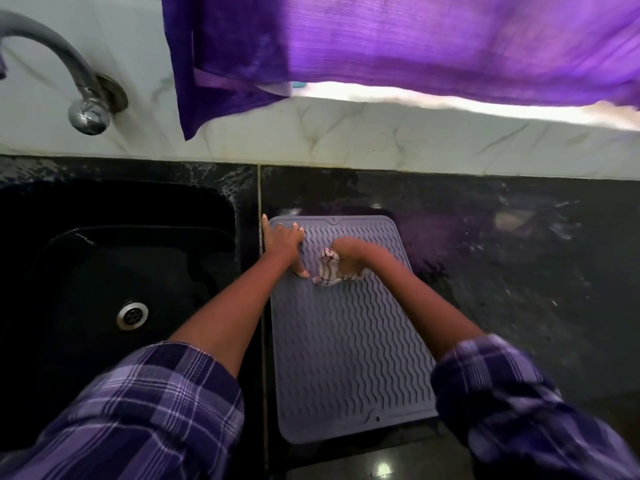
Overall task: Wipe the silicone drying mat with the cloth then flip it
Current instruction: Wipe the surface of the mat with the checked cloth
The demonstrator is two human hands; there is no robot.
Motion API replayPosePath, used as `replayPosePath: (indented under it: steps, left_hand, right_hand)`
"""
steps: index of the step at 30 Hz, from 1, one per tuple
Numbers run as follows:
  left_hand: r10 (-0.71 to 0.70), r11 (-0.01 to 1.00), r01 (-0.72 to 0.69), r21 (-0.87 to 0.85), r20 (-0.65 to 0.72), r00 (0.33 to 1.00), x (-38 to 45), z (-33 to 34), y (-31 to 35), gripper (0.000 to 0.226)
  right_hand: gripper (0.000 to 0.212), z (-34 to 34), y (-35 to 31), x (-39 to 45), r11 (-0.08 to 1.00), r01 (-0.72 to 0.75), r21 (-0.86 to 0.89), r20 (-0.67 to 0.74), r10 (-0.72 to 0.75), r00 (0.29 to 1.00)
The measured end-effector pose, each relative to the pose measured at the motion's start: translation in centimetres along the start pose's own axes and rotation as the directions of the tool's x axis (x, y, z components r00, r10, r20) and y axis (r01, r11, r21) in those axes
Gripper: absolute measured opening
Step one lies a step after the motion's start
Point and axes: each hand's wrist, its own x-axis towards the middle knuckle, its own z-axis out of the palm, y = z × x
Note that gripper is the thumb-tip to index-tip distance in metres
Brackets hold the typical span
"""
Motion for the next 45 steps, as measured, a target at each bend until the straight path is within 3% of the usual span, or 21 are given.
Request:
replayPosePath:
  steps: [2,4,6,10,13,16,19,21,23,25,26,28,31,34,39,41,43,45]
  left_hand:
    - [0.020,1.000,-0.020,0.017,0.045,0.999,0.2,0.0,-0.4,0.101]
    - [0.018,0.999,-0.021,0.038,0.077,0.997,0.4,0.0,-0.6,0.110]
    - [0.007,0.998,-0.013,0.066,0.078,0.997,0.5,0.2,-0.5,0.115]
    - [-0.024,0.994,0.016,0.109,0.073,0.997,0.7,0.0,0.1,0.119]
    - [-0.011,0.991,0.004,0.134,0.056,0.998,0.3,-0.2,0.4,0.115]
    - [-0.005,0.995,0.002,0.104,0.030,1.000,0.0,0.0,0.2,0.114]
    - [0.015,0.998,-0.015,0.060,0.014,1.000,-0.4,0.3,-0.2,0.113]
    - [-0.003,1.000,0.003,0.003,0.008,1.000,-0.6,0.6,-0.5,0.120]
    - [-0.053,0.997,0.053,-0.049,0.008,0.999,-0.9,0.9,-0.5,0.128]
    - [-0.081,0.996,0.082,-0.046,0.013,0.997,-1.1,1.1,-0.2,0.128]
    - [-0.092,0.995,0.092,-0.044,0.016,0.996,-1.2,1.1,0.0,0.125]
    - [-0.108,0.993,0.108,-0.054,0.015,0.994,-1.3,1.1,0.1,0.116]
    - [-0.096,0.993,0.097,-0.066,0.006,0.995,-1.3,1.3,-0.2,0.109]
    - [-0.087,0.995,0.087,-0.051,-0.013,0.996,-1.4,1.5,-0.3,0.104]
    - [-0.114,0.993,0.111,-0.038,-0.080,0.990,-2.5,2.3,0.1,0.097]
    - [-0.084,0.995,0.089,0.033,-0.127,0.988,-3.1,2.5,0.6,0.092]
    - [-0.035,0.998,0.044,0.054,-0.167,0.985,-3.7,2.6,1.3,0.082]
    - [-0.026,1.000,0.027,0.008,-0.159,0.987,-4.6,2.5,1.8,0.067]
  right_hand:
    - [0.021,-1.9,-0.3,1.3,0.999,-0.018,0.032,-0.167,0.023,0.986]
    - [0.023,-2.8,-0.5,2.7,1.000,-0.022,0.015,-0.429,0.026,0.903]
    - [0.027,-2.0,-0.7,3.7,0.997,-0.026,-0.066,-0.508,-0.011,0.861]
    - [0.023,1.4,-0.8,3.4,0.999,-0.006,-0.046,-0.437,-0.015,0.899]
    - [0.019,3.2,0.0,0.7,0.996,0.023,0.087,-0.379,0.012,0.925]
    - [0.021,4.3,0.1,-2.1,0.996,0.058,0.068,-0.147,-0.048,0.988]
    - [0.022,2.2,0.5,-2.4,0.996,0.086,-0.026,0.065,-0.084,0.994]
    - [0.021,-0.3,0.8,-1.0,0.998,0.062,0.024,-0.042,-0.061,0.997]
    - [0.023,-2.2,0.7,0.8,0.996,0.012,0.087,-0.289,0.014,0.957]
    - [0.029,-2.2,-0.1,2.4,1.000,-0.013,0.017,-0.473,0.019,0.881]
    - [0.032,-1.5,-0.5,3.0,0.998,-0.028,-0.062,-0.501,-0.007,0.865]
    - [0.032,0.4,-1.2,3.6,0.996,-0.026,-0.083,-0.491,-0.018,0.871]
    - [0.023,1.8,-0.7,2.4,0.996,-0.004,0.091,-0.394,0.040,0.918]
    - [0.030,3.1,-0.1,-1.5,0.977,0.021,0.213,-0.175,0.017,0.984]
    - [0.028,5.9,-0.5,-6.8,0.996,0.078,-0.031,0.119,-0.074,0.990]
    - [0.026,4.6,-0.7,-7.0,0.996,0.089,-0.022,0.173,-0.084,0.981]
    - [0.014,2.6,-1.2,-6.4,0.995,0.087,0.042,0.050,-0.089,0.995]
    - [0.013,1.1,-1.6,-5.3,0.992,0.052,0.112,-0.263,-0.021,0.964]
